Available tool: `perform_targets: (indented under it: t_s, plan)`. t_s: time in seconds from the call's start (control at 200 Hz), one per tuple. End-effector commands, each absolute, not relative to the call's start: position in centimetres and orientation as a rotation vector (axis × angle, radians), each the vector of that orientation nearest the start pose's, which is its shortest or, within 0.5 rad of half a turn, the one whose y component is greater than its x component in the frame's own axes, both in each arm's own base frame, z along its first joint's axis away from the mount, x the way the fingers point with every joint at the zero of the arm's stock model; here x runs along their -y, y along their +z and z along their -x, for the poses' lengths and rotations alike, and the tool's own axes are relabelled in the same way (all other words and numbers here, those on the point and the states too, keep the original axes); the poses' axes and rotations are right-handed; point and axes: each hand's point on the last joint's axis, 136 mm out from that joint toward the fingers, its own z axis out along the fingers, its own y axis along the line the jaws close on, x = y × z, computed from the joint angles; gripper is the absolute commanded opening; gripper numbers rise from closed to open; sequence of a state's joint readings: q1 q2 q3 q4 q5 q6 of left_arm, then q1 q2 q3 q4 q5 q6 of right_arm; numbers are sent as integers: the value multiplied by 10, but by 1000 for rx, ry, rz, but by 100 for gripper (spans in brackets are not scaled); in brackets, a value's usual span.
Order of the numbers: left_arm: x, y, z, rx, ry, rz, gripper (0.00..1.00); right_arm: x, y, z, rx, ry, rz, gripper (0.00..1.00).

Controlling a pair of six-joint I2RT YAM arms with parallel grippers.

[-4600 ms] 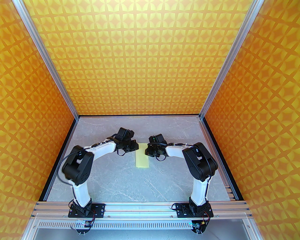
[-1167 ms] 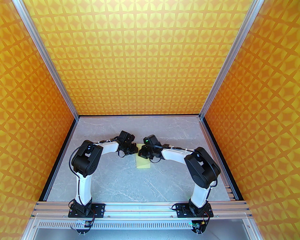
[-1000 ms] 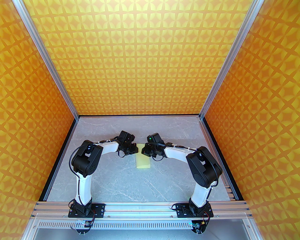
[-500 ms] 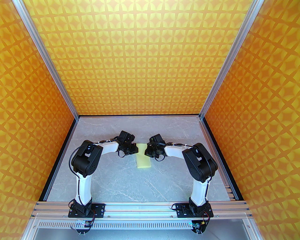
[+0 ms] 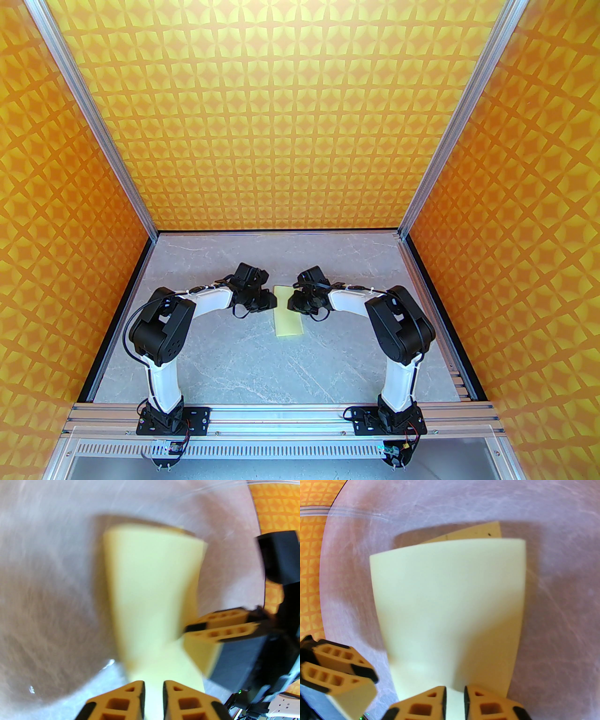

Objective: Fold a paper plane with a square sheet of paper (fold left side to right side)

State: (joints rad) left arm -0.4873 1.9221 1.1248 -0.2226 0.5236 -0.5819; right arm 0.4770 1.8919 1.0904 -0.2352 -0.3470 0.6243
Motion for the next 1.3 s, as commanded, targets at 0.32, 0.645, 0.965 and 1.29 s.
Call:
perform_targets:
  t_s: [0.32,0.645,0.965,1.29]
  plan:
    - [290,24,-340,-2806,-987,-119,21,-234,44,-364,-2732,701,-57,32]
    - [287,12,-344,-2850,-906,-75,20,-232,38,-366,-2744,675,-37,32]
    - [282,2,-348,-2894,-830,11,20,-218,50,-373,-2674,655,-102,34]
    - [283,-5,-350,-2937,-761,78,20,-217,51,-372,-2654,708,-123,34]
